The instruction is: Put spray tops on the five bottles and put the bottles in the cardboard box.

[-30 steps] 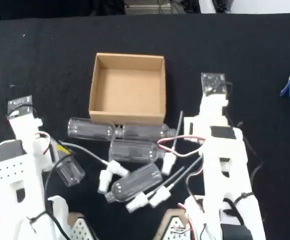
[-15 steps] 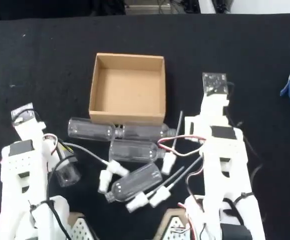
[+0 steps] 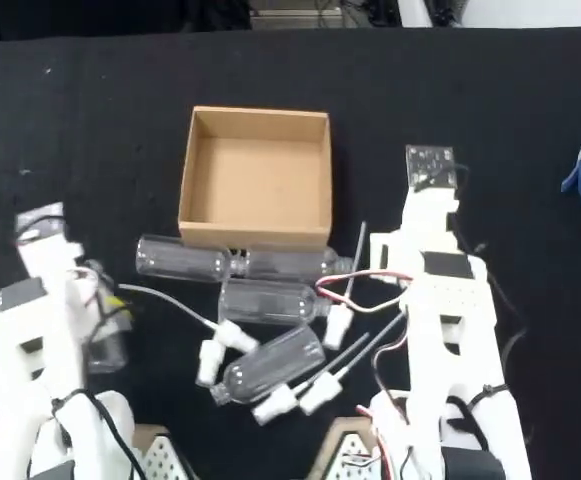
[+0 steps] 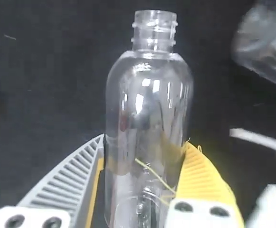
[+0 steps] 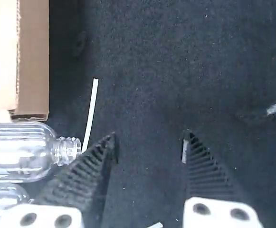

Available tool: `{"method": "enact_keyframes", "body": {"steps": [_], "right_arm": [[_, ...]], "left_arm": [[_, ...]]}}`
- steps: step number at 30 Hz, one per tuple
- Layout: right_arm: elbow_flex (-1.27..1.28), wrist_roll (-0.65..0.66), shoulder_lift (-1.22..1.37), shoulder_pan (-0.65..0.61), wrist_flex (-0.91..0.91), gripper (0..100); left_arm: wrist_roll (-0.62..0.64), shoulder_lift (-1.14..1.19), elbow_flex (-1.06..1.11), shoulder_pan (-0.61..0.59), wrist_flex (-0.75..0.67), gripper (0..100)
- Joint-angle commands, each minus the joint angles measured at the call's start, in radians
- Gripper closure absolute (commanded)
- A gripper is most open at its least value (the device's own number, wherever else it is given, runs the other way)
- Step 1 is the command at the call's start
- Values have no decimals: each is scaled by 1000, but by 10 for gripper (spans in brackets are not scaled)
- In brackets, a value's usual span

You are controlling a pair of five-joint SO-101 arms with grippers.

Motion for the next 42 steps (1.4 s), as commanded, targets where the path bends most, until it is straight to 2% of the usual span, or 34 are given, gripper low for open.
{"method": "enact_keyframes", "body": {"steps": [1, 7, 12, 14, 18, 21, 29, 32, 34, 37, 39, 42], "right_arm": [[10, 2, -47, 9, -28, 805], [10, 2, -47, 9, -28, 805], [10, 2, -47, 9, -28, 805], [10, 2, -47, 9, -28, 805], [10, 2, -42, 9, -28, 805], [12, 2, -42, 9, -28, 805], [12, 2, -42, 9, -28, 805], [12, 2, -41, 9, -28, 805], [12, 2, -41, 9, -28, 805], [13, 2, -41, 9, -28, 805], [13, 2, -41, 9, -28, 805], [13, 2, -41, 9, -28, 805]], "left_arm": [[-425, 3, -125, -288, -26, 970], [-832, 14, -154, -559, -29, 967], [-1019, 15, -150, -659, -26, 960], [-1065, 15, -150, -685, -23, 910], [-1134, 15, -148, -733, -29, 802], [-1177, 15, -157, -746, -29, 807], [-1135, 29, -231, -664, -28, 807], [-1131, 109, -305, -641, -9, 809], [-1140, 186, -364, -634, 51, 809], [-1203, 285, -443, -616, 133, 809], [-1229, 342, -476, -611, 135, 807], [-1231, 407, -475, -593, 64, 807]]}}
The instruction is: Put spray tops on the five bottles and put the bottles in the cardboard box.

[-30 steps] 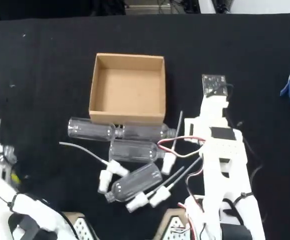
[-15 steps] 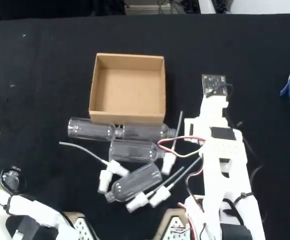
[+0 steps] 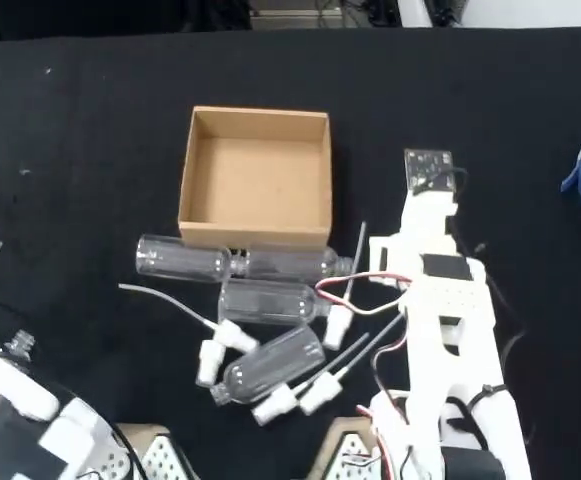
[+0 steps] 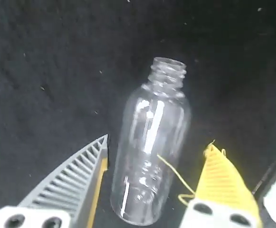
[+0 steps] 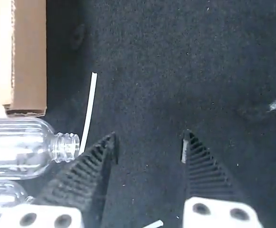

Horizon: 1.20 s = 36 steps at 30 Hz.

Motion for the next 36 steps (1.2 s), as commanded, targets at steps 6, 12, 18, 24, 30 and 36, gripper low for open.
{"method": "enact_keyframes", "body": {"steps": [6, 12, 18, 24, 30, 36], "right_arm": [[-5, 2, -41, 9, -25, 805], [24, 2, -47, 9, -75, 805], [28, 2, -47, 9, -81, 805], [28, 2, -47, 9, -81, 805], [28, 2, -47, 9, -83, 805], [28, 2, -47, 9, -84, 805]], "left_arm": [[-21, 112, -19, 77, -106, 808], [-32, 117, -5, 84, -106, 809], [-34, 117, 134, 81, -276, 805], [-25, 104, 163, 76, -301, 816], [-32, 103, 70, 51, -199, 955], [-20, 117, -162, 28, -32, 971]]}}
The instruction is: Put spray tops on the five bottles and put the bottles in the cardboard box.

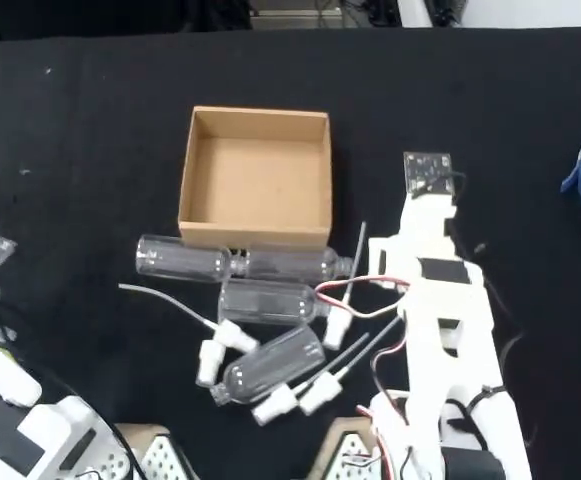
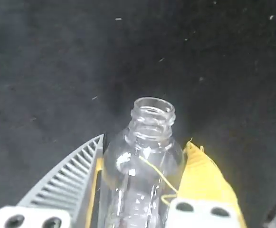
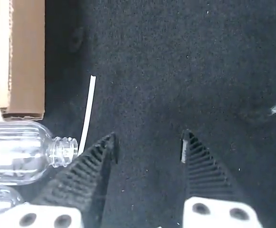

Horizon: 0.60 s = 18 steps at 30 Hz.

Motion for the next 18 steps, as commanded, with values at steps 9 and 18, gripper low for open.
{"method": "enact_keyframes", "body": {"steps": [9, 18], "right_arm": [[-16, 6, -48, 9, -18, 807], [-217, 172, -48, -60, 258, 808]], "left_arm": [[529, -58, -209, 142, 77, 970], [902, -413, 18, 349, 68, 970]]}}
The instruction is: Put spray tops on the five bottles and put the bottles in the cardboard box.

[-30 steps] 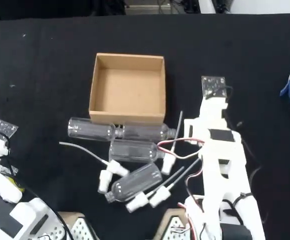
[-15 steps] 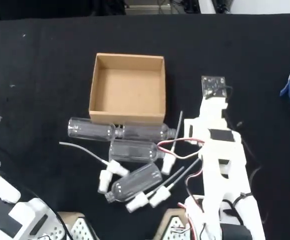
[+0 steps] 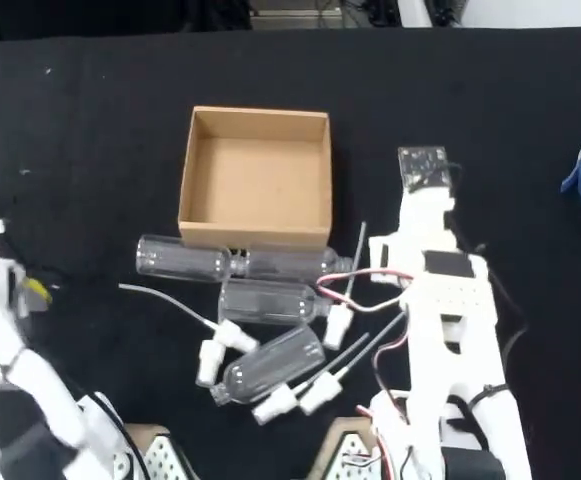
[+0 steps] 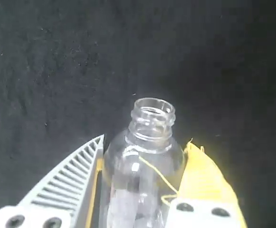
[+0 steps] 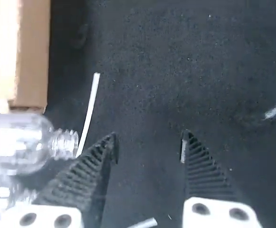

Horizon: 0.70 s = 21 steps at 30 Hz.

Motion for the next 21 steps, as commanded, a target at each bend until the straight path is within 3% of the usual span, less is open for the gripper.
{"method": "enact_keyframes", "body": {"steps": [1, 6, 10, 16, 21], "right_arm": [[-147, 124, -48, -58, 153, 808], [-249, 351, -47, -167, 376, 819], [-300, 439, -44, -358, 520, 917], [-302, 322, -39, -721, 520, 900], [-209, 158, -31, -925, 287, 856]], "left_arm": [[212, -195, 61, 91, -9, 970], [405, -253, 79, 133, -52, 970], [506, -255, 79, 122, -91, 970], [545, -239, 64, -8, -127, 971], [546, -129, 62, -65, -176, 971]]}}
